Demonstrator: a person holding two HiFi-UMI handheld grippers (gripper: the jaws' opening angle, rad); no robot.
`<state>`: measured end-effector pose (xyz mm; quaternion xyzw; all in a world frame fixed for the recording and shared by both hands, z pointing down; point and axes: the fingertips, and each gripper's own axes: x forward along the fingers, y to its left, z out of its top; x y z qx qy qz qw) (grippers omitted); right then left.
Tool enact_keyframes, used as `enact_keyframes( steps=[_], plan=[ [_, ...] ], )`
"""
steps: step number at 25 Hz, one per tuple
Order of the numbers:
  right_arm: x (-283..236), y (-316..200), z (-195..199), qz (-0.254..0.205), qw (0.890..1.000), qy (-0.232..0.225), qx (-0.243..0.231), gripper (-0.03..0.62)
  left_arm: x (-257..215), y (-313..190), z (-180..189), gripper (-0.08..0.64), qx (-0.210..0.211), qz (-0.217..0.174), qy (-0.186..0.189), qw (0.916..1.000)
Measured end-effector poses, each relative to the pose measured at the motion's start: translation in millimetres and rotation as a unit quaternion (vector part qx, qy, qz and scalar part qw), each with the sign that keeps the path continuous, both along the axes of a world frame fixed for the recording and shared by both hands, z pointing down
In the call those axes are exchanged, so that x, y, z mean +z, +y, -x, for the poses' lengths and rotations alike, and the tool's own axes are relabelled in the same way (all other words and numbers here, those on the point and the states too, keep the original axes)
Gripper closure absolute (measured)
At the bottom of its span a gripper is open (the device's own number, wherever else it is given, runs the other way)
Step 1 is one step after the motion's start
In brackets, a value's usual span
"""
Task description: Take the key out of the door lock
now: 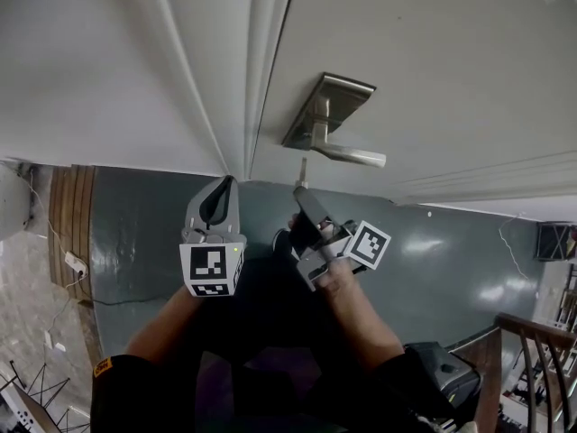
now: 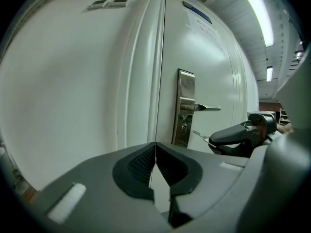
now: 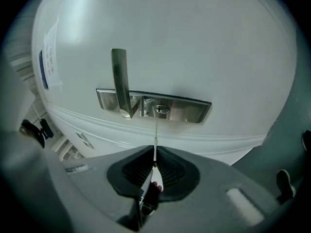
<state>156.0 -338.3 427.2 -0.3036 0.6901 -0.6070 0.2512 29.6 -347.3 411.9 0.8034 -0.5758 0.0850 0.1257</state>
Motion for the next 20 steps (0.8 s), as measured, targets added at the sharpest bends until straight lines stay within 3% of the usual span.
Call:
enact_keyframes(
  steps=[11,16,20],
  plan=[
    [0.0,51.4,35.8,-0.022,0.995,0.094,0.033,0.575,19.6,33.2,32.5,0.541,0.051,0.022,0.032,0.9979],
    [-10.4,75.1,44.2,-0.056,0.985,0.156,0.052,0.575,28.2,53.6,40.1,0.541,0.089,0.032,0.034,0.9949],
    [-21.4,91.8,39.3,-0.081,0.969,0.225,0.064,0.575,24.9,66.4,39.1,0.541,0.105,0.030,0.037,0.9933]
  ],
)
